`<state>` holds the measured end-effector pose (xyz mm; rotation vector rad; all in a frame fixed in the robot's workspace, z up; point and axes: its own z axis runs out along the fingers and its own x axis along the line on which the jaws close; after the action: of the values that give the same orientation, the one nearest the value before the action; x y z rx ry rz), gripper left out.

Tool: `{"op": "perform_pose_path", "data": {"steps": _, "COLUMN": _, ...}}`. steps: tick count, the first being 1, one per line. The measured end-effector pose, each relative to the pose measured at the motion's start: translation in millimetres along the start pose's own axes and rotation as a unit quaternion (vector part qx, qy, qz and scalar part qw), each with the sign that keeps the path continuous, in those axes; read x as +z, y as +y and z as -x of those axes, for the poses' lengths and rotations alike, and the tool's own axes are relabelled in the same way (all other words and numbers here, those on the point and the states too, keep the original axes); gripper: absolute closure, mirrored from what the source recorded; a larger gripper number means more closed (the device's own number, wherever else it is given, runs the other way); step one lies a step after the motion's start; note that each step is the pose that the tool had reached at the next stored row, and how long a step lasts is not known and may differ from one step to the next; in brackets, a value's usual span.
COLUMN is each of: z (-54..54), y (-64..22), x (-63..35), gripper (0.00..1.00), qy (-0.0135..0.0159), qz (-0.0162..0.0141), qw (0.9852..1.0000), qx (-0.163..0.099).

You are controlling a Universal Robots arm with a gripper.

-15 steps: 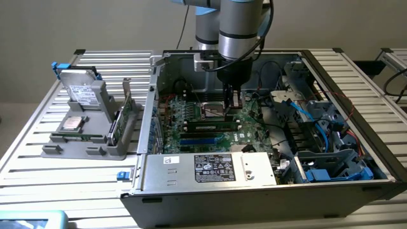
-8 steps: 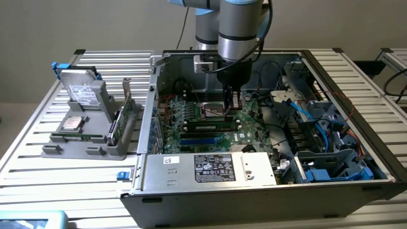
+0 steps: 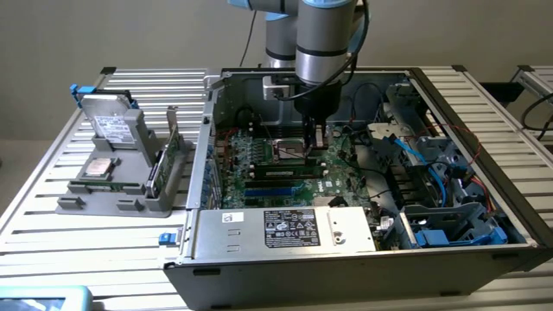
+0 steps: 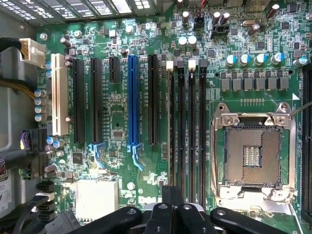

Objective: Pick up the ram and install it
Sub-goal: 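Press down the ram until it locks into place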

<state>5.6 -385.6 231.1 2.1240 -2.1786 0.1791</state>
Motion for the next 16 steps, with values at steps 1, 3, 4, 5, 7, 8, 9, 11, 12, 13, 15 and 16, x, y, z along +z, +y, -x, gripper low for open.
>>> {"op": "perform_pose_path", "data": {"steps": 1, "z": 0.1, "y": 0.0, "x": 0.3, "gripper": 0.89, "qy": 0.0, "qz": -0.0001, "qw": 1.0, "qx": 0.0}}
{"op": "perform_pose_path", "data": {"steps": 3, "z": 0.2, "y": 0.0, "x": 0.9, "gripper": 0.89, "qy": 0.0001, "qz": -0.0005, "qw": 1.0, "qx": 0.0}}
{"op": "perform_pose_path", "data": {"steps": 4, "z": 0.3, "y": 0.1, "x": 1.1, "gripper": 0.89, "qy": 0.0001, "qz": -0.0007, "qw": 1.0, "qx": 0.0}}
{"op": "perform_pose_path", "data": {"steps": 5, "z": 0.4, "y": 0.1, "x": 1.3, "gripper": 0.89, "qy": 0.0001, "qz": -0.0013, "qw": 1.0, "qx": 0.0}}
{"op": "perform_pose_path", "data": {"steps": 7, "z": 0.5, "y": 0.1, "x": 1.8, "gripper": 0.89, "qy": 0.0, "qz": -0.0024, "qw": 1.0, "qx": 0.0}}
{"op": "perform_pose_path", "data": {"steps": 8, "z": 0.5, "y": 0.1, "x": 2.0, "gripper": 0.89, "qy": 0.0001, "qz": -0.0029, "qw": 1.0, "qx": 0.0}}
{"op": "perform_pose_path", "data": {"steps": 9, "z": 0.5, "y": 0.1, "x": 2.3, "gripper": 0.89, "qy": 0.0, "qz": -0.0033, "qw": 1.0, "qx": 0.0}}
{"op": "perform_pose_path", "data": {"steps": 11, "z": 0.7, "y": 0.1, "x": 3.1, "gripper": 0.89, "qy": -0.0001, "qz": -0.0036, "qw": 1.0, "qx": 0.0}}
{"op": "perform_pose_path", "data": {"steps": 12, "z": 0.7, "y": 0.1, "x": 3.5, "gripper": 0.89, "qy": -0.0001, "qz": -0.0036, "qw": 1.0, "qx": 0.0}}
{"op": "perform_pose_path", "data": {"steps": 13, "z": 0.8, "y": 0.1, "x": 3.9, "gripper": 0.89, "qy": 0.0, "qz": -0.0036, "qw": 1.0, "qx": 0.0}}
{"op": "perform_pose_path", "data": {"steps": 15, "z": 0.9, "y": 0.1, "x": 4.7, "gripper": 0.89, "qy": 0.0001, "qz": -0.0036, "qw": 1.0, "qx": 0.0}}
{"op": "perform_pose_path", "data": {"steps": 16, "z": 0.9, "y": 0.1, "x": 5.2, "gripper": 0.89, "qy": 0.0002, "qz": -0.0036, "qw": 1.0, "qx": 0.0}}
